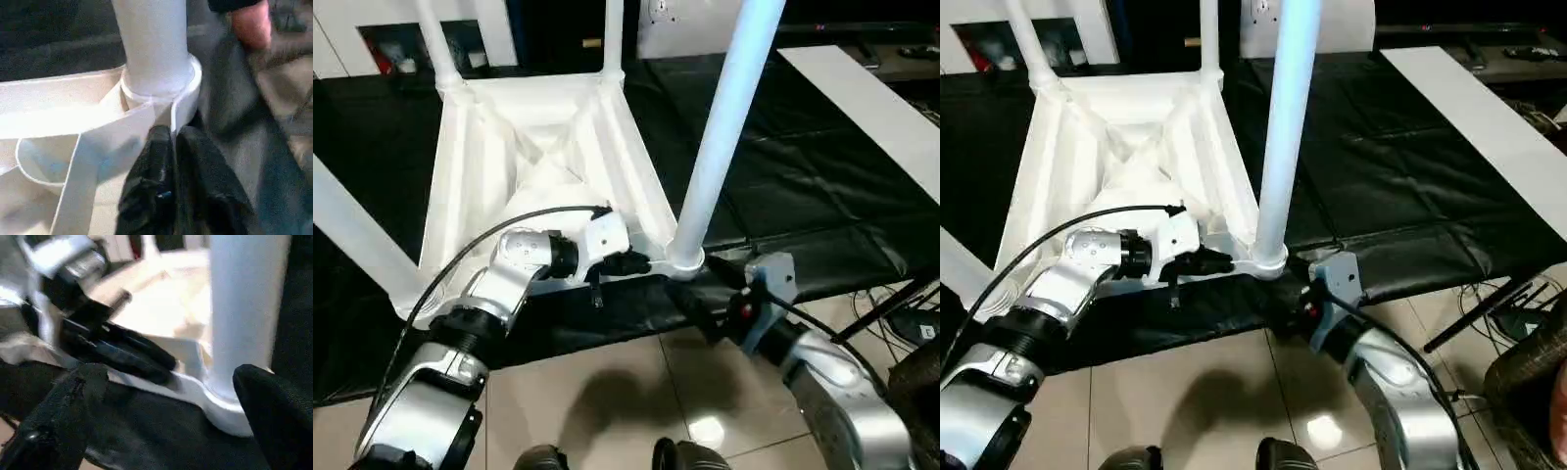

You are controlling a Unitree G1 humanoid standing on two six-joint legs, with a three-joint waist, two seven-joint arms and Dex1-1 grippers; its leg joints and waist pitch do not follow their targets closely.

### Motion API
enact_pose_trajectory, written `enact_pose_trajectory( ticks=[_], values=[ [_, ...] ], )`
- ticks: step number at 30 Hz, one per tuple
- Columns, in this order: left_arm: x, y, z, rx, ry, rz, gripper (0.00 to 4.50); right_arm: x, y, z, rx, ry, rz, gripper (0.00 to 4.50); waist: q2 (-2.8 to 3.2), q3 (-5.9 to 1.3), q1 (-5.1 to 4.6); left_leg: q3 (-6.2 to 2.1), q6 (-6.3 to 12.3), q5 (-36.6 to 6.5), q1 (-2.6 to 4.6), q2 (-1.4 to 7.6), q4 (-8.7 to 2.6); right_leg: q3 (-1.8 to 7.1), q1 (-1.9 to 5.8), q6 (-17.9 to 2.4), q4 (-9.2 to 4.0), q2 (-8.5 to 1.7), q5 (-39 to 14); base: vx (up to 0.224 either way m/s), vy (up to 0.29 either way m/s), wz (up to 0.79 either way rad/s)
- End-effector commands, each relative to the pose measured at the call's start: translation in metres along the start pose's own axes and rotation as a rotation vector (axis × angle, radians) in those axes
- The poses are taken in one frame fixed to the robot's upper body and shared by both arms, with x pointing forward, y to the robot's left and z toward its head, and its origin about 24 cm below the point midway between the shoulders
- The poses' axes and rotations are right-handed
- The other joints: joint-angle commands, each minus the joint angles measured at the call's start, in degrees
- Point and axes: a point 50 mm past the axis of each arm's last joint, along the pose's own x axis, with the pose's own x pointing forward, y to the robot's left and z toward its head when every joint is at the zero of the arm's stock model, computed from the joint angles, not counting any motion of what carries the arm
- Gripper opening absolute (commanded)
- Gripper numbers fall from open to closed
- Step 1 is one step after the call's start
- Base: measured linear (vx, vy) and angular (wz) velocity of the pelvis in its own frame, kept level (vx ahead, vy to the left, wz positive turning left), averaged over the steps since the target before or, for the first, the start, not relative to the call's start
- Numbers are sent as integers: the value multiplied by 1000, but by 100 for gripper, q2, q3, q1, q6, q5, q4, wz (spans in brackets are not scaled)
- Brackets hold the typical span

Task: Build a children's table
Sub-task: Rotate leg to tighten

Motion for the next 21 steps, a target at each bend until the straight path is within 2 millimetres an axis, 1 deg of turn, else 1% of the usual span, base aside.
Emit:
enact_pose_trajectory(
  ticks=[1,2,3,4,5,6,7,9,10,11,12,13,14,15,16,17,18,19,20,21],
  values=[
    [-3,-1,2,-40,-57,13,64,-3,5,10,18,-46,54,450,8,-433,39,-15,476,-586,-40,261,-334,285,368,-1319,-299,-384,-786,0,0,0],
    [-8,-1,2,-66,-90,40,77,-2,8,15,18,-79,84,450,38,-435,44,-19,520,-521,-41,264,-326,282,370,-1387,-271,-383,-579,0,0,0],
    [-8,-1,2,-68,-92,44,77,-2,8,16,17,-83,86,450,24,-447,34,-16,536,-466,-50,263,-320,281,379,-1416,-255,-373,-442,0,0,0],
    [-11,-2,1,-80,-105,66,94,-1,9,19,13,-102,91,450,24,-440,33,-10,572,-482,-36,259,-318,271,357,-1442,-259,-360,-388,0,0,0],
    [-16,-6,-1,-120,-132,107,94,3,8,23,28,-129,83,450,39,-430,31,-13,551,-522,-51,260,-322,271,373,-1470,-250,-373,-431,0,0,0],
    [-17,-6,-2,-122,-133,109,99,3,8,24,29,-130,82,450,33,-432,25,-17,529,-537,-57,270,-328,271,383,-1498,-245,-385,-438,0,0,0],
    [-19,-9,-3,-150,-150,129,114,5,9,26,41,-142,81,450,40,-422,24,-7,503,-607,-33,269,-331,269,361,-1483,-265,-372,-584,0,0,0],
    [-25,-17,-4,-221,-202,173,128,8,10,30,51,-157,89,450,51,-399,16,3,428,-748,-32,272,-343,270,346,-1410,-299,-362,-928,0,0,0],
    [-28,-22,-4,-250,-228,195,128,10,10,32,53,-162,92,450,60,-396,18,-1,417,-762,-35,271,-340,272,345,-1395,-301,-364,-971,0,0,0],
    [-32,-32,-2,-292,-265,224,138,13,10,34,53,-169,94,450,57,-397,15,0,392,-742,-46,280,-348,273,345,-1385,-305,-359,-974,0,0,0],
    [-32,-32,-2,-292,-265,224,147,13,10,34,53,-169,94,450,75,-388,2,-3,362,-803,-47,289,-356,273,340,-1395,-300,-350,-984,0,0,0],
    [-35,-42,-2,-319,-284,242,157,16,9,36,50,-174,94,450,74,-382,8,8,346,-829,-41,284,-353,269,331,-1366,-309,-341,-1037,0,0,0],
    [-39,-60,-2,-354,-292,250,165,20,8,38,43,-179,86,450,63,-356,-19,-11,310,-900,-84,307,-385,270,356,-1343,-304,-361,-1131,0,0,0],
    [-41,-66,-2,-364,-291,249,170,22,7,38,41,-180,81,450,76,-363,-9,1,291,-951,-56,314,-379,268,337,-1327,-312,-355,-1209,0,0,0],
    [-43,-74,-2,-377,-288,252,170,23,4,39,36,-182,67,450,74,-336,-16,24,308,-1053,-40,287,-375,277,293,-1231,-355,-319,-1417,0,0,0],
    [-44,-82,-3,-389,-285,257,186,24,2,39,31,-185,53,450,81,-320,-18,28,296,-1142,-41,289,-388,282,281,-1147,-388,-312,-1590,0,0,0],
    [-45,-83,-3,-390,-285,258,198,24,2,40,30,-185,50,450,81,-320,-18,28,296,-1142,-41,289,-388,282,281,-1147,-388,-312,-1590,0,0,0],
    [-50,-103,-3,-423,-276,267,207,25,-9,42,11,-190,-24,450,62,-311,-10,30,223,-1288,-19,301,-398,284,259,-1013,-406,-310,-1870,0,0,0],
    [-53,-110,-4,-437,-271,273,209,25,-13,42,6,-189,-54,450,68,-311,-15,17,197,-1295,-34,309,-409,281,277,-1015,-395,-318,-1892,0,0,0],
    [-54,-112,-4,-441,-270,275,216,25,-14,42,4,-189,-62,450,55,-277,-23,25,172,-1339,-56,294,-425,279,262,-885,-423,-297,-2090,0,0,0]
  ],
)
